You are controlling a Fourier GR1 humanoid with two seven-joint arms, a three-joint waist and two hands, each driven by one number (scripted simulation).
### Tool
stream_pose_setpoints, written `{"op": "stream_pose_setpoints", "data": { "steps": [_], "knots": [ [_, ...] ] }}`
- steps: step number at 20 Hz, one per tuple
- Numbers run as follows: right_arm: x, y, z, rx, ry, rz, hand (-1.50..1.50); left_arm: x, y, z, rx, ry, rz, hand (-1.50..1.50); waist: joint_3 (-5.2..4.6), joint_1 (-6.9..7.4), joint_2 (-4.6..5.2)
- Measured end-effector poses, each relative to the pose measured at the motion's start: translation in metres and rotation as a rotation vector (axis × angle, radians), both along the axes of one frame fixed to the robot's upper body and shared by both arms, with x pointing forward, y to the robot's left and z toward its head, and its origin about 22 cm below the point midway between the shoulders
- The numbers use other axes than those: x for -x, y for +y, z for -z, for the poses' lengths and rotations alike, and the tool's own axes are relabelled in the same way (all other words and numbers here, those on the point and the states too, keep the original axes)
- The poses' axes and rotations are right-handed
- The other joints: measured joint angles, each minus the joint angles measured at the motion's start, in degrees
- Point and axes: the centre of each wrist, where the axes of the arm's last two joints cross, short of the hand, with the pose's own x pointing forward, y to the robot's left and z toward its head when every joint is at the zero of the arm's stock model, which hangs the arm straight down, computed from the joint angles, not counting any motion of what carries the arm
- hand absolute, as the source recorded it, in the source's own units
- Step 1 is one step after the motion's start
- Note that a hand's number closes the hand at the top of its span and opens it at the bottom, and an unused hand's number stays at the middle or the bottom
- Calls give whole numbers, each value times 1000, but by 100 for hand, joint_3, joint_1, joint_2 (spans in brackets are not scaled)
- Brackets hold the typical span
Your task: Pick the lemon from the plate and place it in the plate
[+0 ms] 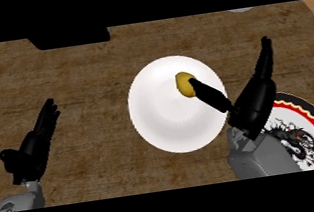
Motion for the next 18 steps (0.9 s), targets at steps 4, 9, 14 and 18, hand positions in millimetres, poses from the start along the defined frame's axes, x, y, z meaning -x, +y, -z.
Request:
{"op": "stream_pose_setpoints", "data": {
  "steps": [4, 9, 14, 18],
  "knots": [
    [41, -20, 17, -59, -36, 5, -150, -1, 0, -2, 3, 0, -9, 0, -1, -64, -7],
    [98, -47, 38, -62, -42, -29, -150, 8, 0, 1, 6, -2, -7, 0, -1, -60, -9],
    [143, -61, 54, -39, -21, -85, -150, 5, 7, -5, 8, 2, -2, 0, -1, -48, -5],
    [157, -77, 63, -23, 3, -107, -150, 6, 2, -3, 7, 4, -4, 0, 0, -36, -3]
  ]
}}
